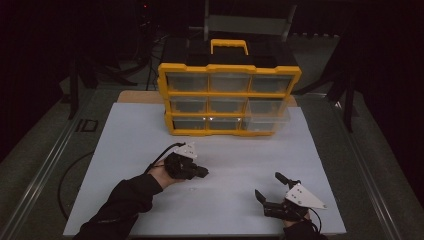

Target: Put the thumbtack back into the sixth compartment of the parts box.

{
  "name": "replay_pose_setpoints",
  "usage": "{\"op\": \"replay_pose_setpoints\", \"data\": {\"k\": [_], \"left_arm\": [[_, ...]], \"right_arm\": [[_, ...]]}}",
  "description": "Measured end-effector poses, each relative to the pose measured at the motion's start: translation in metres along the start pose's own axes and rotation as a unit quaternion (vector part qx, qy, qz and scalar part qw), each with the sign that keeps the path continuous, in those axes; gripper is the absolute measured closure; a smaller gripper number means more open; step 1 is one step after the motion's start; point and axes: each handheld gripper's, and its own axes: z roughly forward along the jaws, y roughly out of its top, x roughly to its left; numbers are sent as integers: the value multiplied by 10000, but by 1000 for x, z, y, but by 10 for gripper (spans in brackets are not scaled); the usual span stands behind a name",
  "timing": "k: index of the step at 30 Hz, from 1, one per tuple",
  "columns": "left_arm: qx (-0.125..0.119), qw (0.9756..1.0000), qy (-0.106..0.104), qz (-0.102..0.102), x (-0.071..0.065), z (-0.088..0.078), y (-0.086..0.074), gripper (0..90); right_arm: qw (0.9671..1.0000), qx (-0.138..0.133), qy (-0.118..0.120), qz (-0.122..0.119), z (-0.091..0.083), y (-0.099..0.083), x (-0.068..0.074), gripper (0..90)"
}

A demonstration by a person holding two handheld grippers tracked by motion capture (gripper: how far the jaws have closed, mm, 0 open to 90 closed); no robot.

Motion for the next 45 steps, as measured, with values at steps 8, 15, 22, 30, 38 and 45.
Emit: {"op": "replay_pose_setpoints", "data": {"k": [8, 15, 22, 30, 38, 45], "left_arm": [[-182, 9998, -77, 104, 0, -11, 29, 863], [-282, 9991, -57, 299, -3, -20, 58, 863], [-336, 9984, -76, 445, -5, -23, 82, 863], [-423, 9978, -108, 497, -4, -23, 102, 863], [-575, 9966, -86, 583, -5, -27, 124, 863], [-808, 9952, -39, 554, -2, -34, 143, 863]], "right_arm": [[10000, -2, -11, -21, 0, 0, 0, 97], [10000, -12, -9, -23, -1, 0, -1, 97], [10000, -28, 4, -1, -1, 0, -1, 97], [10000, -33, 7, 1, -1, 0, -1, 97], [10000, -25, 19, -6, 0, 0, -1, 97], [10000, -29, 9, -8, -1, 1, -1, 97]]}}
